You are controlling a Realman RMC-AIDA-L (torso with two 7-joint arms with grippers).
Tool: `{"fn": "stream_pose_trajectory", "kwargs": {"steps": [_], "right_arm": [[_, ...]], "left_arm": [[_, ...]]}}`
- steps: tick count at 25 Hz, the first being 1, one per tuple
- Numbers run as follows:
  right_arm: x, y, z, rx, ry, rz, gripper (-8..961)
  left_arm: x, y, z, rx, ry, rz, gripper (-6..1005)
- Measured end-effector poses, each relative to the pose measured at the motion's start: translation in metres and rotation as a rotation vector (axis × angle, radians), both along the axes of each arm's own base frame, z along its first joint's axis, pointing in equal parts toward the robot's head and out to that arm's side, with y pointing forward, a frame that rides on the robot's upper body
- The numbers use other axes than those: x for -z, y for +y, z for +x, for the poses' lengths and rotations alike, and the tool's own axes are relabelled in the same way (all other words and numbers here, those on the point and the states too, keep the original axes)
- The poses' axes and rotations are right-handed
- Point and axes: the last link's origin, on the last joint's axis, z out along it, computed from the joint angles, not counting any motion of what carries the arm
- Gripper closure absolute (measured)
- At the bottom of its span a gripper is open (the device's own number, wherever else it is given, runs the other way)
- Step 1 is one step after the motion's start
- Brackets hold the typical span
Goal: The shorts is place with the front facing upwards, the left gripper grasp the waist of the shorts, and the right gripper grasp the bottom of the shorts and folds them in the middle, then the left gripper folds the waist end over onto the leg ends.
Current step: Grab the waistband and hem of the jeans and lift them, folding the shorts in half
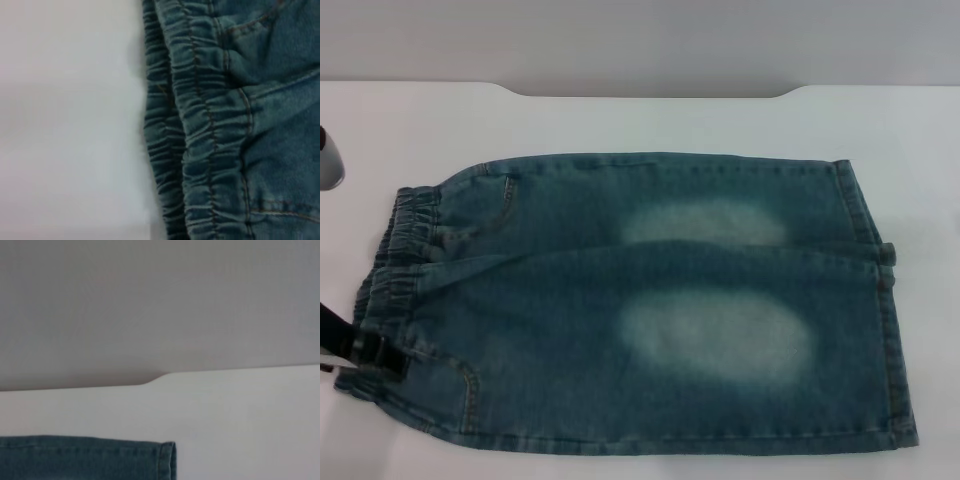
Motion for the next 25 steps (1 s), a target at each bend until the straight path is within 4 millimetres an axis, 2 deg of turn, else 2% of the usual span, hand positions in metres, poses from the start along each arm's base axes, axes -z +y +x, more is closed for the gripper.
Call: {"fn": "stream_pose_trajectory", "kwargs": {"steps": [2, 7, 23, 25], "right_arm": [[-0.0016, 0.0007, -0.0030, -0.009, -0.004, 0.006, 135], [-0.0038, 0.0015, -0.0080, -0.024, -0.012, 0.012, 135], [-0.0032, -0.0004, -0.0065, -0.015, -0.005, 0.009, 135], [-0.0041, -0.0014, -0.0053, -0.010, -0.004, 0.013, 135]], "left_arm": [[0.0023, -0.0009, -0.0009, -0.003, 0.002, -0.022, 200], [0.0036, 0.0001, -0.0042, -0.004, 0.005, -0.031, 280], [0.0044, 0.0027, -0.0021, 0.013, 0.002, -0.037, 923], [0.0043, 0.0027, -0.0020, 0.014, 0.002, -0.037, 937]]}}
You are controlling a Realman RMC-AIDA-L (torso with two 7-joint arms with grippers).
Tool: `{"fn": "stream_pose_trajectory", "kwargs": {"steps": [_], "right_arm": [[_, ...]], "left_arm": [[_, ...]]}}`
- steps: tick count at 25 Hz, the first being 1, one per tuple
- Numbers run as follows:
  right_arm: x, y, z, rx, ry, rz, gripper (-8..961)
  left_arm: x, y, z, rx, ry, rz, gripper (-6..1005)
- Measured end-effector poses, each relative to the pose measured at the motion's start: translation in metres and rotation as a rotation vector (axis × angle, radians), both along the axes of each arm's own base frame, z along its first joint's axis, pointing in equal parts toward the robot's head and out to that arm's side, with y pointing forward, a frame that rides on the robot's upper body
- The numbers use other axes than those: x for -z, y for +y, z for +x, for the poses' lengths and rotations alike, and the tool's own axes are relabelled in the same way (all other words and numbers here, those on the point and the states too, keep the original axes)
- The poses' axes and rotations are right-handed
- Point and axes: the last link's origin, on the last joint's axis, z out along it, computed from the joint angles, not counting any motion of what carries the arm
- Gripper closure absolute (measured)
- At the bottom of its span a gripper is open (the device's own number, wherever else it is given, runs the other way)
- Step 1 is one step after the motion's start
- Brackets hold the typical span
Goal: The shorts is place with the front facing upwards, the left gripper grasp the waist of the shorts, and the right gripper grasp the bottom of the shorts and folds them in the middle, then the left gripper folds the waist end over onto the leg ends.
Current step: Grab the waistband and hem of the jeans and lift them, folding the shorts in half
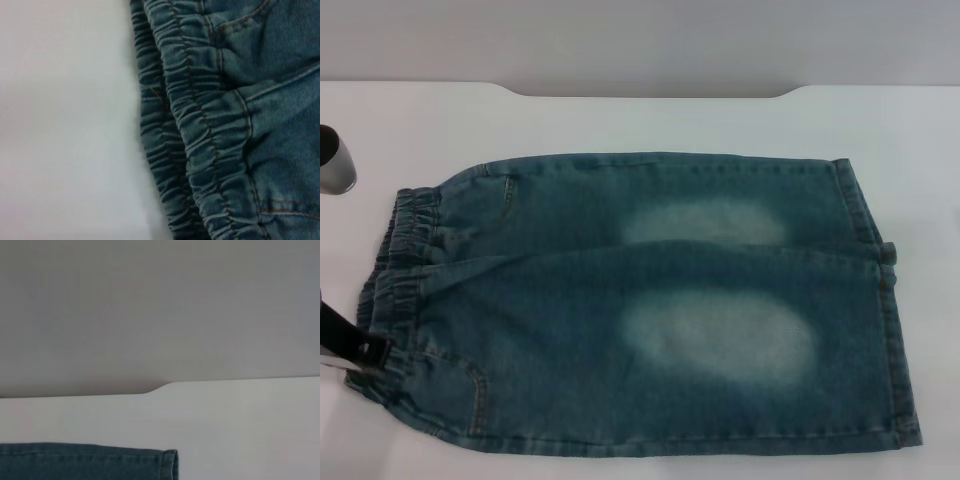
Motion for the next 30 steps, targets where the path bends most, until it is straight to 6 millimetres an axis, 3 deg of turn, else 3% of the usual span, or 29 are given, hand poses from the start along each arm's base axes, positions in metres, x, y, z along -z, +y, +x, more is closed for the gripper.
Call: {"fn": "stream_pose_trajectory", "kwargs": {"steps": [16, 30], "right_arm": [[0.005, 0.001, 0.005, 0.029, 0.026, -0.004, 136], [0.036, -0.017, 0.041, 0.254, 0.200, -0.097, 137]], "left_arm": [[-0.018, 0.011, 0.034, 0.124, -0.006, 0.045, 966], [-0.015, 0.025, 0.043, 0.189, 0.000, 0.023, 966]]}}
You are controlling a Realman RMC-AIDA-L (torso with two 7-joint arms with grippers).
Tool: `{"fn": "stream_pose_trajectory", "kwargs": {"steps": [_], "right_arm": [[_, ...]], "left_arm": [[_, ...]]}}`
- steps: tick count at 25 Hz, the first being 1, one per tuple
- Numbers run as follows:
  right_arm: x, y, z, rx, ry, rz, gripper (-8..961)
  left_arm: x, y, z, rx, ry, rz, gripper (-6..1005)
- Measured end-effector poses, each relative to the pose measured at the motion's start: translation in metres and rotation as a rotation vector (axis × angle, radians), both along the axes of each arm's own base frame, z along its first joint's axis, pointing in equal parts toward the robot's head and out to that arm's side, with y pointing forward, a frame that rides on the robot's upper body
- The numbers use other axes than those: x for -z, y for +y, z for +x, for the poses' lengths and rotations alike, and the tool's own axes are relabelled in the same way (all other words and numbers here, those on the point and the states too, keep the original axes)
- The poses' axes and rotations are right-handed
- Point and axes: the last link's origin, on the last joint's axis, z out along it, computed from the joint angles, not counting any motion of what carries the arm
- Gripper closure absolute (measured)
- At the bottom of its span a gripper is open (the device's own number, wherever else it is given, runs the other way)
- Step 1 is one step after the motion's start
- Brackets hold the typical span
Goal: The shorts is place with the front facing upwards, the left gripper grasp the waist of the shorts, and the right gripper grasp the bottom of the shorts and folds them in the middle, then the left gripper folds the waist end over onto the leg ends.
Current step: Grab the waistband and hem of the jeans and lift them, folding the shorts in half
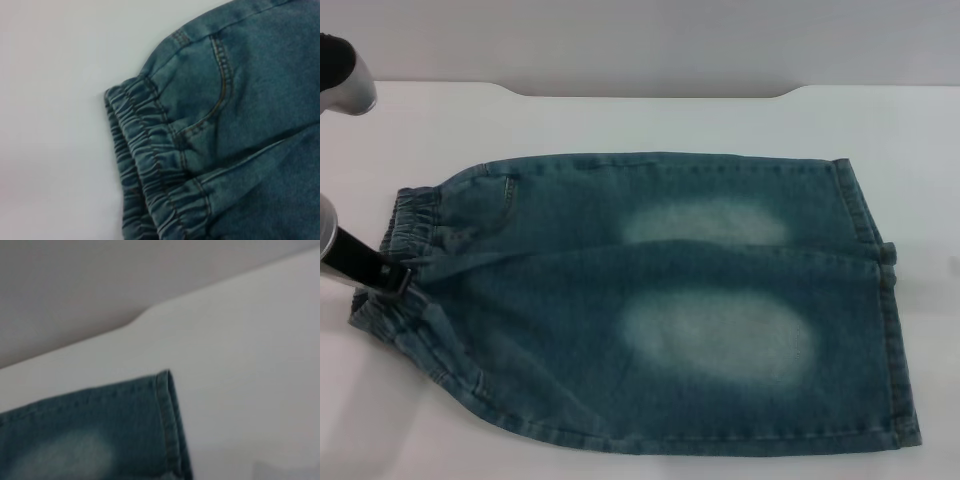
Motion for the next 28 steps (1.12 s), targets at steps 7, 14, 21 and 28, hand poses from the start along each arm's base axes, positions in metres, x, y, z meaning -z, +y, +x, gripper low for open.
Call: {"fn": "stream_pose_trajectory", "kwargs": {"steps": [7, 14, 21, 28], "right_arm": [[0.011, -0.012, -0.003, 0.023, 0.084, -0.048, 137], [0.029, -0.022, -0.010, 0.049, 0.118, -0.129, 138], [0.050, -0.033, -0.006, 0.076, 0.204, -0.187, 138], [0.053, -0.039, -0.001, 0.096, 0.214, -0.196, 137]], "left_arm": [[0.008, 0.011, 0.005, 0.017, 0.013, -0.046, 966], [0.015, 0.021, 0.010, 0.036, 0.020, -0.072, 966], [0.014, 0.023, 0.014, 0.048, 0.021, -0.072, 966], [0.014, 0.023, 0.019, 0.062, 0.025, -0.078, 966]]}}
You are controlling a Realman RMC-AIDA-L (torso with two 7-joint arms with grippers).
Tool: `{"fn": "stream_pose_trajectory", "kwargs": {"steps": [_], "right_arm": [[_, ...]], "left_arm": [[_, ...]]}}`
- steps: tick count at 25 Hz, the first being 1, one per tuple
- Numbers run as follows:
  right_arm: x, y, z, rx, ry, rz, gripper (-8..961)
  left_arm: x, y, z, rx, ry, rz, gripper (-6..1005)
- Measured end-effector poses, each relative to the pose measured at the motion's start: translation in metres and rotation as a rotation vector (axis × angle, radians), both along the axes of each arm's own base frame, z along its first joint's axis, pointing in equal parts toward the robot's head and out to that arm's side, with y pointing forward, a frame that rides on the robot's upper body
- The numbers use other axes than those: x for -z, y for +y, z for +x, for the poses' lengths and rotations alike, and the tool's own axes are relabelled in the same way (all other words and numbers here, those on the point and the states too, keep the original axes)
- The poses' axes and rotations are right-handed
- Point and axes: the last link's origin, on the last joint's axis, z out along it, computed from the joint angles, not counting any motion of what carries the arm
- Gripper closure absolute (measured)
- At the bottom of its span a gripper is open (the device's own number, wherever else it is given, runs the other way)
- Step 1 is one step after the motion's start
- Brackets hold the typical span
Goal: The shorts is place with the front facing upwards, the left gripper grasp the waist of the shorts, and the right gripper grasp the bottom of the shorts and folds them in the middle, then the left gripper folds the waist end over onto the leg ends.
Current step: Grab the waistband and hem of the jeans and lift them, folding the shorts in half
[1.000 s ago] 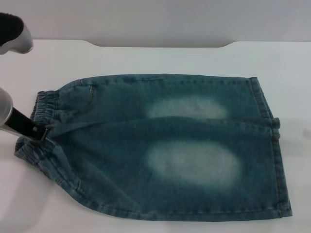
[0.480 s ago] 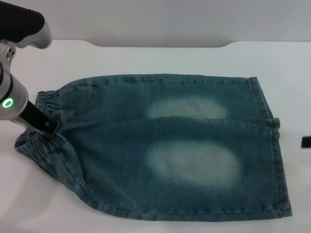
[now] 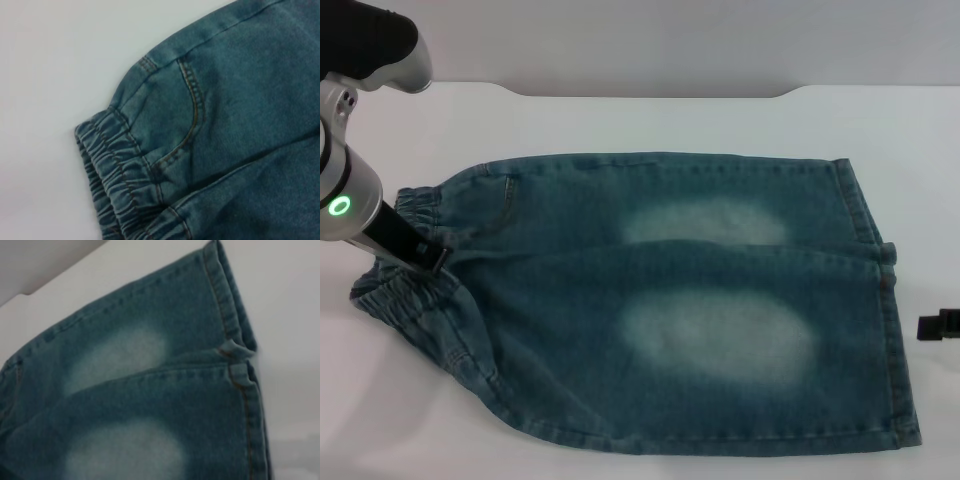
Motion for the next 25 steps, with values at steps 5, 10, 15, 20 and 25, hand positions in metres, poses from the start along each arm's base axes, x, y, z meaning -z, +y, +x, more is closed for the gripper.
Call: {"fn": "stream_pose_trajectory", "kwargs": {"steps": [5, 10, 15, 20, 25], "right_arm": [[0.004, -0.005, 0.004, 0.019, 0.006, -0.014, 138], [0.011, -0.009, 0.005, 0.022, 0.017, -0.044, 138], [0.022, -0.011, 0.008, 0.043, 0.057, -0.066, 137], [0.025, -0.012, 0.008, 0.049, 0.071, -0.074, 138], [0.030, -0.012, 0.011, 0.063, 0.080, -0.082, 138]], "left_arm": [[-0.001, 0.001, 0.006, 0.014, 0.002, -0.003, 966], [-0.003, 0.001, 0.012, 0.029, 0.006, -0.001, 966], [-0.003, 0.001, 0.014, 0.033, 0.009, -0.003, 966], [-0.003, 0.002, 0.015, 0.035, 0.011, -0.005, 966], [-0.003, 0.003, 0.015, 0.040, 0.014, -0.011, 966]]}}
